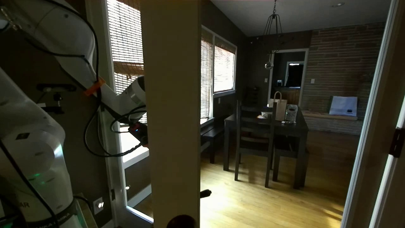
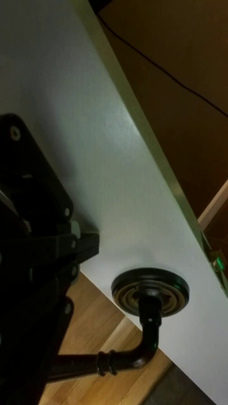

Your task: Open the right door

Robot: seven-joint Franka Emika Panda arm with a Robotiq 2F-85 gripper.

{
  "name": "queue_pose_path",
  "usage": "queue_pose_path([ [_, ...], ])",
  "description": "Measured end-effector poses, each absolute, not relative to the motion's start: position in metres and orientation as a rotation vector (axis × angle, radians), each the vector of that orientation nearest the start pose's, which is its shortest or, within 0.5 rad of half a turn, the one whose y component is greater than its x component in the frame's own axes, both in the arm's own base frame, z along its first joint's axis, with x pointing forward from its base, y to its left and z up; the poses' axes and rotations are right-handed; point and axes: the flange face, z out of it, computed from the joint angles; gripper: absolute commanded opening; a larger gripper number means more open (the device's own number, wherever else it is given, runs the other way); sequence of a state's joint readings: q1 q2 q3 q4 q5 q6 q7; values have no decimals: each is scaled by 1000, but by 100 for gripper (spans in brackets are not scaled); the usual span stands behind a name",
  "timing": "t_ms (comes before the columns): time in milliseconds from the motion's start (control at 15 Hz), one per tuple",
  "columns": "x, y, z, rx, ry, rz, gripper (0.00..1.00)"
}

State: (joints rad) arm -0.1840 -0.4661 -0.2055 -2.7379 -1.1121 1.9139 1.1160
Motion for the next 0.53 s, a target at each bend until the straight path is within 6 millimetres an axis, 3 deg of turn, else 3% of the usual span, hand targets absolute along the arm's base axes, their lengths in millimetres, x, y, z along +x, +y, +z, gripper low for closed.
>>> queue_pose_path([
  [533, 296, -226, 360, 1978, -988, -15, 0],
])
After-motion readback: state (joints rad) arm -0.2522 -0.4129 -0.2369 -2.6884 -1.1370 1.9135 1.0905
